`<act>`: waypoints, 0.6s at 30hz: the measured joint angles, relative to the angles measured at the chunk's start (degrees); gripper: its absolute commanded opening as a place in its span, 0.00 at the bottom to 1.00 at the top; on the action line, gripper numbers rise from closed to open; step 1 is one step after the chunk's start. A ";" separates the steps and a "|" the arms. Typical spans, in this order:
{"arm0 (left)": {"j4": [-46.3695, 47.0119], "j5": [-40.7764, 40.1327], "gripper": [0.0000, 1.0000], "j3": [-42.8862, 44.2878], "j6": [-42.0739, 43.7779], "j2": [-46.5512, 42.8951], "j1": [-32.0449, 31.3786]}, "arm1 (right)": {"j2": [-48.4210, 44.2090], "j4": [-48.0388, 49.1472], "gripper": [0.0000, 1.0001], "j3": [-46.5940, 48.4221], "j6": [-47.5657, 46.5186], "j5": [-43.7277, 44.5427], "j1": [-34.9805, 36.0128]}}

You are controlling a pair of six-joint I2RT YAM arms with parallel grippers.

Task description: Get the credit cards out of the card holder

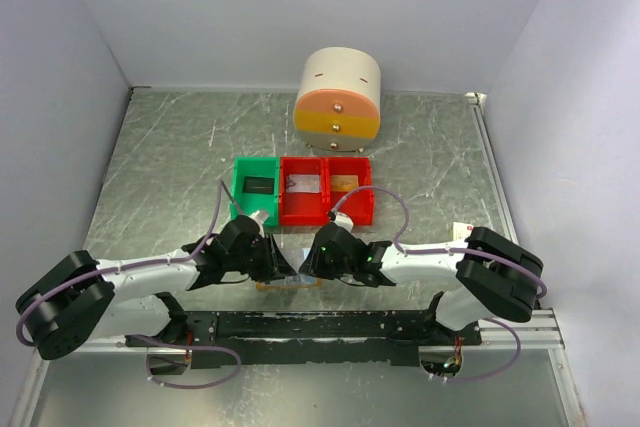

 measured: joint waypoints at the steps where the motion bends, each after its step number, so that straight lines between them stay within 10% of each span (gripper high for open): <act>1: -0.02 -0.13 0.37 0.00 -0.17 -0.17 0.00 | 0.00 -0.02 0.22 0.00 0.07 0.00 0.00; 18: -4.57 -4.04 0.30 0.22 -0.55 -1.29 0.00 | -0.11 -0.13 0.23 -0.02 0.09 0.13 0.00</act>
